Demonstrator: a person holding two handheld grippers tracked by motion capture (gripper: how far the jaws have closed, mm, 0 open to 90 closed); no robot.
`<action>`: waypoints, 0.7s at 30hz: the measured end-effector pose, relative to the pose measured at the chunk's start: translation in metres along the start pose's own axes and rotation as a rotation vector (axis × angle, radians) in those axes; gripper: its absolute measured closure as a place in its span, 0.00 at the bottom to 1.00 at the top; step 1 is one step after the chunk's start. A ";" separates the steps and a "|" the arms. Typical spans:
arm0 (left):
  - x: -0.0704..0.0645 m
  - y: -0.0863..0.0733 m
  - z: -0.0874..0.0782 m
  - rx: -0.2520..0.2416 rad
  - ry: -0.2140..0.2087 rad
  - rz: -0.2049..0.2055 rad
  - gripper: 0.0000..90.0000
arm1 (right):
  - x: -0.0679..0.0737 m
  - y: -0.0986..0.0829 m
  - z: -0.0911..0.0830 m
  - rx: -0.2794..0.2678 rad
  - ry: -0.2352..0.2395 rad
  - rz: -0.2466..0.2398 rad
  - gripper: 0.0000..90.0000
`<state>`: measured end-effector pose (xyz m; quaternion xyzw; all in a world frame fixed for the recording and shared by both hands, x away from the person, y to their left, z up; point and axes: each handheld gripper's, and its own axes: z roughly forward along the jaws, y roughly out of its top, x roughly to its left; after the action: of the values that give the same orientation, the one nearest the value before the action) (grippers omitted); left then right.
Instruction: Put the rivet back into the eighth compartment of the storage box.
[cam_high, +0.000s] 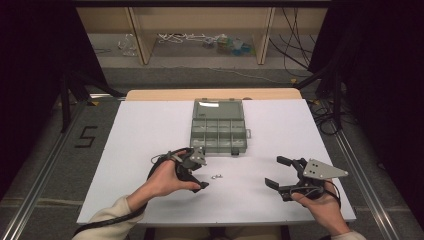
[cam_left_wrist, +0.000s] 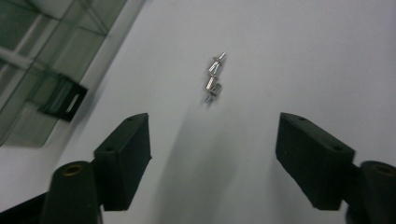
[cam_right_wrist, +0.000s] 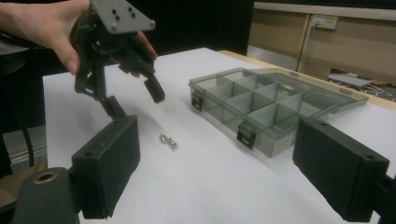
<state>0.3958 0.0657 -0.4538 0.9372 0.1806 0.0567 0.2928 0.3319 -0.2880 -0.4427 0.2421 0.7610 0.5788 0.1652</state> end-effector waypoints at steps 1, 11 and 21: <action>0.001 0.004 0.003 0.027 -0.002 0.023 0.33 | -0.002 0.000 0.001 -0.017 -0.008 -0.026 0.18; 0.008 0.027 0.023 0.107 -0.025 0.062 0.58 | -0.002 -0.001 0.002 -0.033 -0.009 -0.024 0.18; 0.011 0.028 0.032 0.194 -0.059 0.099 0.71 | -0.002 0.000 0.001 -0.018 -0.012 -0.027 0.18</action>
<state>0.4215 0.0320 -0.4638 0.9702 0.1300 0.0258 0.2028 0.3338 -0.2884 -0.4432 0.2339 0.7580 0.5817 0.1797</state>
